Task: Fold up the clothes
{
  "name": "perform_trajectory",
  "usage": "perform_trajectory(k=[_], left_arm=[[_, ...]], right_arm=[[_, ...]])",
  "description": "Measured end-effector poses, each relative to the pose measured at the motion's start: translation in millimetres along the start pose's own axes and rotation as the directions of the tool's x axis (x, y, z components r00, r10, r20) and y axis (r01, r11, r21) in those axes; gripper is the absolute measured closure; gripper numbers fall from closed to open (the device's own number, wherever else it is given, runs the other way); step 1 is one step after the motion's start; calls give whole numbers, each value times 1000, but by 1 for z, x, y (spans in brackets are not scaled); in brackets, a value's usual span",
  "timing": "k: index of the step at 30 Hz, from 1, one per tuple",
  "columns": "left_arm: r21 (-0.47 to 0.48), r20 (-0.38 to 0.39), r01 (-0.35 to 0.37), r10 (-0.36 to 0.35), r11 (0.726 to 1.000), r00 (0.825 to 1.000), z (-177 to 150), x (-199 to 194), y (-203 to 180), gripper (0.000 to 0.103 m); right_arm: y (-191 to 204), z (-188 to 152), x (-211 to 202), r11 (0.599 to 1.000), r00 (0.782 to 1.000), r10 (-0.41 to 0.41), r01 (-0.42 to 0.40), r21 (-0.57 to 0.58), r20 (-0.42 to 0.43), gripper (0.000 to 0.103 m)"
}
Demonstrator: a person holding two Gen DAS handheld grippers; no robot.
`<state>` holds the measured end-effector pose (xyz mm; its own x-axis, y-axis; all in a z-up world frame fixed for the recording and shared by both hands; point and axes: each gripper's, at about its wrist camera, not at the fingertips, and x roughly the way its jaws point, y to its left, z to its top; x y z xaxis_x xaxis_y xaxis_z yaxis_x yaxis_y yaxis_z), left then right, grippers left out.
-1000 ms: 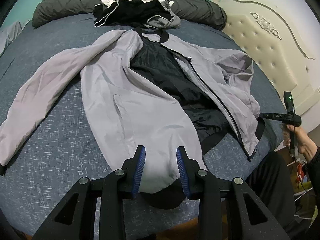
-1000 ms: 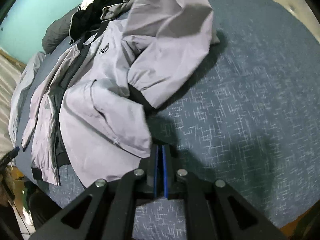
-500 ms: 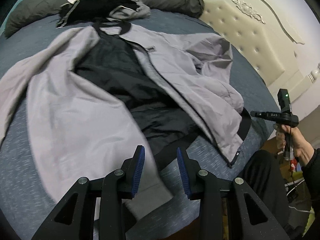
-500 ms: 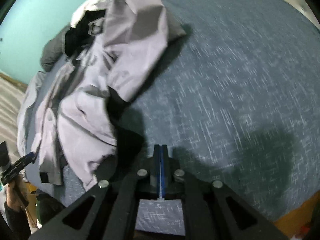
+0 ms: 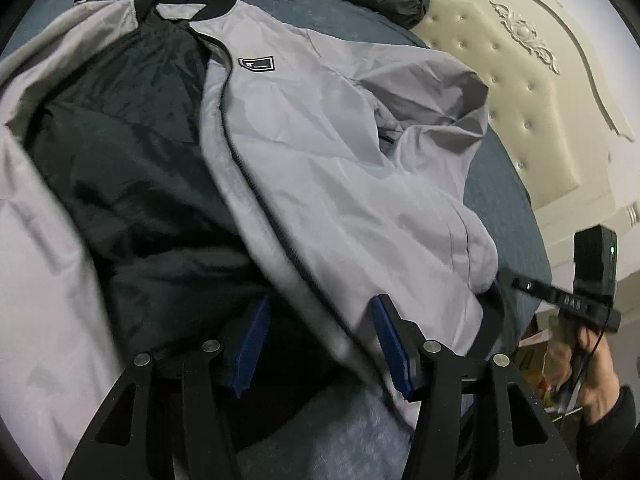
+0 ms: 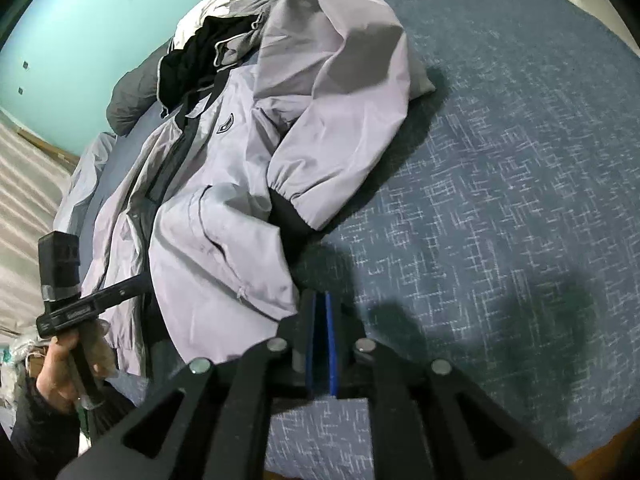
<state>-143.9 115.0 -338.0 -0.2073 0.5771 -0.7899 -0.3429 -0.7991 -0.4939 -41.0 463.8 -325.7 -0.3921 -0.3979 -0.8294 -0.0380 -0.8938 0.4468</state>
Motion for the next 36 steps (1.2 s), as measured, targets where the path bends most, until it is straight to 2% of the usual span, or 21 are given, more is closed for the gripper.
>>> perform_trajectory(k=[2,3,4,5,10,14,18,21,28,30,36], left_arm=[[3,3,7,-7,1000,1000,4,7,-2,47],[2,2,14,-14,1000,1000,5,10,-1,51],[3,2,16,-16,1000,1000,7,13,-1,67],[6,1,10,-10,1000,1000,8,14,-1,75],[57,48,18,-21,998,999,17,-2,-9,88],[93,98,7,-16,996,995,25,-26,-17,89],[113,124,-23,9,993,992,32,-47,-20,89],[106,150,-38,22,994,988,39,-60,-18,89],[100,210,-77,55,992,976,54,-95,-10,90],[99,224,-90,66,991,972,58,-105,-8,90],[115,240,-104,74,988,968,59,-126,-8,90]], right_arm=[[-2,2,3,1000,1000,8,-8,18,-5,82],[-3,2,4,1000,1000,8,-8,29,-6,79],[-5,2,5,999,1000,11,-10,40,-7,76],[-6,3,4,999,1000,21,-20,49,-5,75],[-2,7,2,998,999,43,-44,49,4,75],[11,10,13,1000,999,20,-20,9,-31,75],[16,10,33,999,996,13,-10,37,-93,75],[24,7,34,998,995,39,-35,46,-96,75],[54,7,23,996,997,26,-32,-84,-73,75],[59,7,25,996,996,21,-27,-84,-82,75],[73,7,36,993,988,112,-114,-9,-107,75]])
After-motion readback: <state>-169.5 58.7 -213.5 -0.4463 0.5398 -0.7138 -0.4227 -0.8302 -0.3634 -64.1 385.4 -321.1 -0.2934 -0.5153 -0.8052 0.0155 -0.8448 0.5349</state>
